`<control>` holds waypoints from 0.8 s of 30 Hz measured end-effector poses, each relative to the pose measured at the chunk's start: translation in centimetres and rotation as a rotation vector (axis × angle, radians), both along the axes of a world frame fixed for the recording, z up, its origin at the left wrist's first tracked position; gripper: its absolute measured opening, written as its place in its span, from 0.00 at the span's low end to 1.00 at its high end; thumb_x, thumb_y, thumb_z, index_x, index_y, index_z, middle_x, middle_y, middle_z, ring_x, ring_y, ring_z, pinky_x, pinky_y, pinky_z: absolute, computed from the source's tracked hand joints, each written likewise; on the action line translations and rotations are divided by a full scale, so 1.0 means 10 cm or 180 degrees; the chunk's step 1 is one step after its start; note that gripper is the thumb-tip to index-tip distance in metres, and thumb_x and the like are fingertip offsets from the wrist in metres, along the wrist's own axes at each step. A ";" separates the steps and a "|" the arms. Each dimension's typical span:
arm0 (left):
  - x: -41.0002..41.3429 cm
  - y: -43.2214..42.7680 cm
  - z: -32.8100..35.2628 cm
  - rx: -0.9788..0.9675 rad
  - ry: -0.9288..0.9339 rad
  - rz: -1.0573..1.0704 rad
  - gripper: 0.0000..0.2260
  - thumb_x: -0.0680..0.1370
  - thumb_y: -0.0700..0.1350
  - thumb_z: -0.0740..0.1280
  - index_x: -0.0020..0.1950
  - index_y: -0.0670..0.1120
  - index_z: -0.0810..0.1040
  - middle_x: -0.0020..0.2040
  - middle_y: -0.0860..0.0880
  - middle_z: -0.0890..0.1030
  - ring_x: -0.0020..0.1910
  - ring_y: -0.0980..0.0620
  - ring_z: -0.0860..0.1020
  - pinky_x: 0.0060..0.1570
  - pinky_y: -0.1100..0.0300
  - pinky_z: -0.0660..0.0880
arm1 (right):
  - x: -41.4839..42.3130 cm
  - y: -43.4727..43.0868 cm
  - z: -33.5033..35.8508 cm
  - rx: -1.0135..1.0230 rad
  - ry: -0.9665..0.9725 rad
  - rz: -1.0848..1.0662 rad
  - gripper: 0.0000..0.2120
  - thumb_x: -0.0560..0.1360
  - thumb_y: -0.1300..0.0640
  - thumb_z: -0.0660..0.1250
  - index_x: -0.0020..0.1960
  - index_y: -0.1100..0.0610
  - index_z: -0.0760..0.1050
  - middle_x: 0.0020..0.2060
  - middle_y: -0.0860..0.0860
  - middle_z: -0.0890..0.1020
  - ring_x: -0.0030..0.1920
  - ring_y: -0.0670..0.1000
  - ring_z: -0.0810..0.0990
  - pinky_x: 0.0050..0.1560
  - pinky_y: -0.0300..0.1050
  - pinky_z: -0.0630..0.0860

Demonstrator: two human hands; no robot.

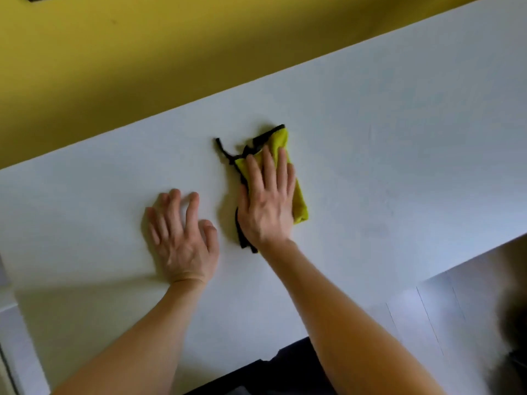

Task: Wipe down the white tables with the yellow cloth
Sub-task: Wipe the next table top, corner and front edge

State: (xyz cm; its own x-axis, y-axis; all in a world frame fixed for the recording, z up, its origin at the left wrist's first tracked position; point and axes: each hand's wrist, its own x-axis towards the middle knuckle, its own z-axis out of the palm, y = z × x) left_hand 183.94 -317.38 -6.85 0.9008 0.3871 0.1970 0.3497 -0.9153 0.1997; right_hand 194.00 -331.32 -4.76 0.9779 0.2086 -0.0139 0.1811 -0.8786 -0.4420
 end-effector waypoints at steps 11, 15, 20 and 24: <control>0.01 0.01 -0.02 0.0076 -0.0133 -0.0064 0.23 0.81 0.43 0.65 0.77 0.46 0.76 0.80 0.40 0.72 0.83 0.37 0.66 0.81 0.34 0.60 | 0.97 -1.41 -0.01 -0.0256 -0.0197 -0.0286 0.29 0.78 0.50 0.67 0.77 0.57 0.73 0.82 0.60 0.67 0.86 0.65 0.57 0.84 0.67 0.56; 0.00 0.01 0.00 0.0005 -0.0118 -0.0044 0.23 0.81 0.42 0.65 0.78 0.47 0.75 0.80 0.41 0.71 0.83 0.37 0.65 0.82 0.36 0.58 | 0.01 -0.59 0.03 -0.0065 -0.0054 0.0652 0.39 0.74 0.50 0.67 0.85 0.54 0.66 0.86 0.60 0.61 0.87 0.64 0.51 0.84 0.68 0.51; -0.03 0.03 -0.02 0.0076 -0.0120 -0.0118 0.23 0.83 0.44 0.63 0.79 0.48 0.74 0.81 0.42 0.70 0.83 0.38 0.66 0.82 0.36 0.59 | -0.47 -0.66 0.00 -0.0119 -0.0006 0.1909 0.37 0.75 0.48 0.65 0.84 0.53 0.67 0.87 0.57 0.59 0.88 0.61 0.50 0.86 0.65 0.49; -0.03 0.02 0.00 0.0061 -0.0044 -0.0082 0.23 0.83 0.45 0.62 0.79 0.50 0.73 0.82 0.44 0.70 0.83 0.39 0.64 0.83 0.37 0.57 | 0.00 -1.76 -0.08 -0.0283 -0.0100 0.0626 0.33 0.79 0.45 0.62 0.83 0.52 0.69 0.85 0.57 0.63 0.87 0.62 0.54 0.83 0.70 0.55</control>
